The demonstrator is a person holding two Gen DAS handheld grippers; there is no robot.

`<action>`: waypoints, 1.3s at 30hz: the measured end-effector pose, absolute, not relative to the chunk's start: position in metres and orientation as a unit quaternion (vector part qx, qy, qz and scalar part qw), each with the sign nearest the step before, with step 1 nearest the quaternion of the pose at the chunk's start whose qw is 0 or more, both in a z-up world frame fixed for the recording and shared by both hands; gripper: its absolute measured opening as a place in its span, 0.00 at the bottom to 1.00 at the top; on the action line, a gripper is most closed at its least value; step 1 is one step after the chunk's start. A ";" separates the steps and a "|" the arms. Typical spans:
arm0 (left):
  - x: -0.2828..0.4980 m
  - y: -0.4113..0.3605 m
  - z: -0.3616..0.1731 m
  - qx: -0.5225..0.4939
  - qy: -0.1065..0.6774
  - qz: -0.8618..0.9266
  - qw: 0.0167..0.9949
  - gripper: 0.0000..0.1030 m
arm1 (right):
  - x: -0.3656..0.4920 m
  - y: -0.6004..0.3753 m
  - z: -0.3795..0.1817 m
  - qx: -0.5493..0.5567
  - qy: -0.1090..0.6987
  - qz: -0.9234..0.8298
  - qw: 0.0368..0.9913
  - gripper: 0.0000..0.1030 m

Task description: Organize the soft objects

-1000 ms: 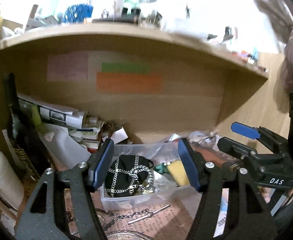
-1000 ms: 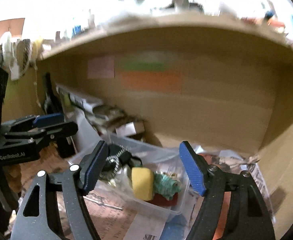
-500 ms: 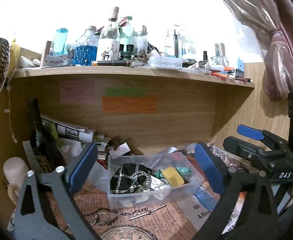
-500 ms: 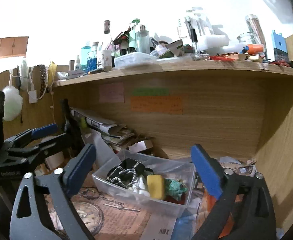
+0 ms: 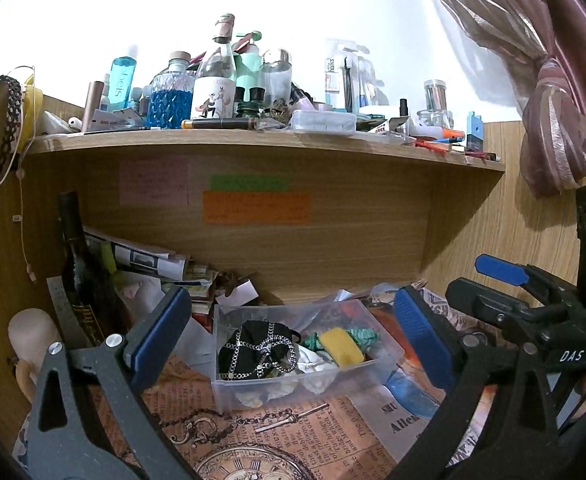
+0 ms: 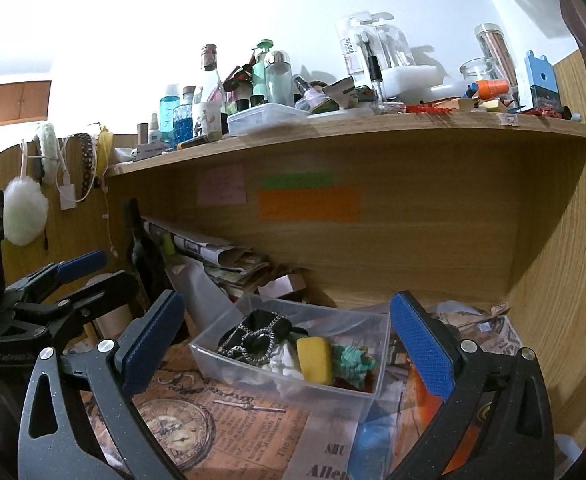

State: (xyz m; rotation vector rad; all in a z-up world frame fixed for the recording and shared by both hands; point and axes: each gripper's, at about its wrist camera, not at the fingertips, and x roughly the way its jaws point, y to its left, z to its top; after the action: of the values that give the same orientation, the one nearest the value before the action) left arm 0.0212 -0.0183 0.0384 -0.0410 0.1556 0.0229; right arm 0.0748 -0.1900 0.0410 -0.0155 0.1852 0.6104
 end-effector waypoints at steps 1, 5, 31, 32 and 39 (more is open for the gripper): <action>0.022 -0.017 0.038 -0.020 0.078 0.011 0.997 1.00 | 0.075 -0.190 0.041 -0.008 0.091 0.300 0.950 1.00; 0.023 -0.020 0.037 -0.019 0.080 0.014 0.997 1.00 | 0.075 -0.190 0.041 -0.006 0.091 0.301 0.949 1.00; 0.022 -0.022 0.037 -0.017 0.077 0.006 0.997 1.00 | 0.073 -0.193 0.041 0.000 0.089 0.302 0.949 1.00; 0.022 -0.022 0.037 -0.017 0.077 0.006 0.997 1.00 | 0.072 -0.192 0.041 0.000 0.088 0.302 0.949 1.00; 0.020 -0.022 0.038 -0.020 0.073 0.003 0.997 1.00 | 0.071 -0.192 0.039 0.000 0.089 0.303 0.949 1.00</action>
State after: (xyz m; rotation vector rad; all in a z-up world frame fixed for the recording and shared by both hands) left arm 0.0203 -0.0221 0.0376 -0.0401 0.1461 0.0064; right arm 0.0706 -0.1924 0.0394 -0.0010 0.1817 0.6163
